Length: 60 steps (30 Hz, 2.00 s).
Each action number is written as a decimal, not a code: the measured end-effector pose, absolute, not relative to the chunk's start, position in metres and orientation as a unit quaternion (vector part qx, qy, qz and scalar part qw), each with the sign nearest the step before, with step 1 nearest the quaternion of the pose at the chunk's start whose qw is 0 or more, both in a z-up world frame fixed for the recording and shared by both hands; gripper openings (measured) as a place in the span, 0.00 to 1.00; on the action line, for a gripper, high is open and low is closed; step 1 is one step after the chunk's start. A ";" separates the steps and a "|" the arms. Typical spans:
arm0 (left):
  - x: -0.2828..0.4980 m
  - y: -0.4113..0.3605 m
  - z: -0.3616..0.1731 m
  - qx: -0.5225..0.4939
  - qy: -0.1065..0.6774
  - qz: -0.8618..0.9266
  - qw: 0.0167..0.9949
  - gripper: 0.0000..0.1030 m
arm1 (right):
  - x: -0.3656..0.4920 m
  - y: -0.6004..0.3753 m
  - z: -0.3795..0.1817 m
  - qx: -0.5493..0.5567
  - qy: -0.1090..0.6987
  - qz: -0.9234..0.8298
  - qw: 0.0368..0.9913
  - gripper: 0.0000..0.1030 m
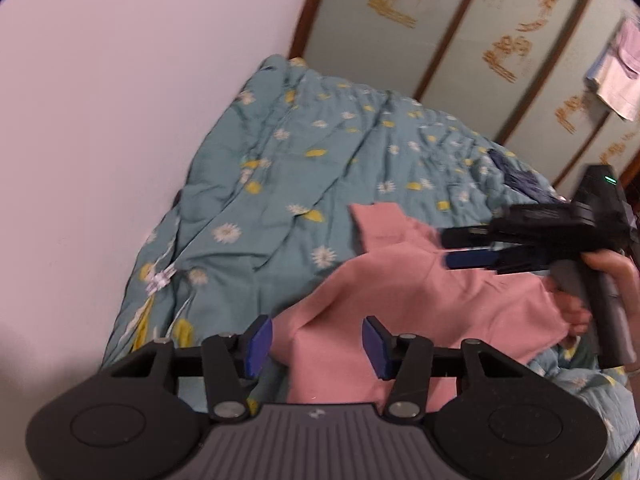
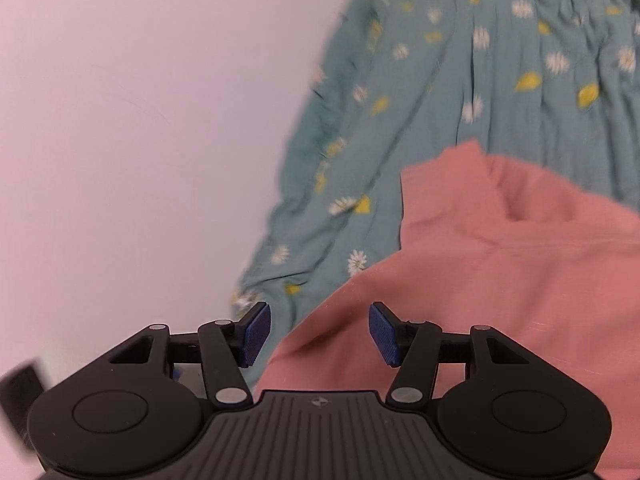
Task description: Fold clothes
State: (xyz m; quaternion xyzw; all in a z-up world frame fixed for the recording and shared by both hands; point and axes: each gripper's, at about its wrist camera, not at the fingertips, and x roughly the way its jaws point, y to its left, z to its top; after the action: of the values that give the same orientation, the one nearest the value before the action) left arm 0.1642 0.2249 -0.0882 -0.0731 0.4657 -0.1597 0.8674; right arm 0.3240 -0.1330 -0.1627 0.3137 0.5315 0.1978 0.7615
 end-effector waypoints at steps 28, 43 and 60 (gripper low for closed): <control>0.164 0.167 -0.087 -0.111 0.430 -0.253 0.859 0.68 | 0.120 -0.247 -0.113 0.198 0.406 0.094 0.887 0.02; 0.241 -0.099 -0.118 0.184 0.414 -0.374 0.809 0.67 | 0.012 -0.396 -0.114 0.141 0.385 -0.045 0.911 0.18; 0.285 -0.108 -0.163 0.147 0.493 -0.387 0.766 0.67 | 0.143 -0.388 -0.179 0.066 0.434 0.175 0.881 0.35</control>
State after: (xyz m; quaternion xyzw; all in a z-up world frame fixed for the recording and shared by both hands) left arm 0.2846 -0.1082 -0.1630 0.1470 0.4930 -0.3865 0.7655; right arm 0.1429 -0.3881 -0.1792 0.0660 0.4342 0.1750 0.8812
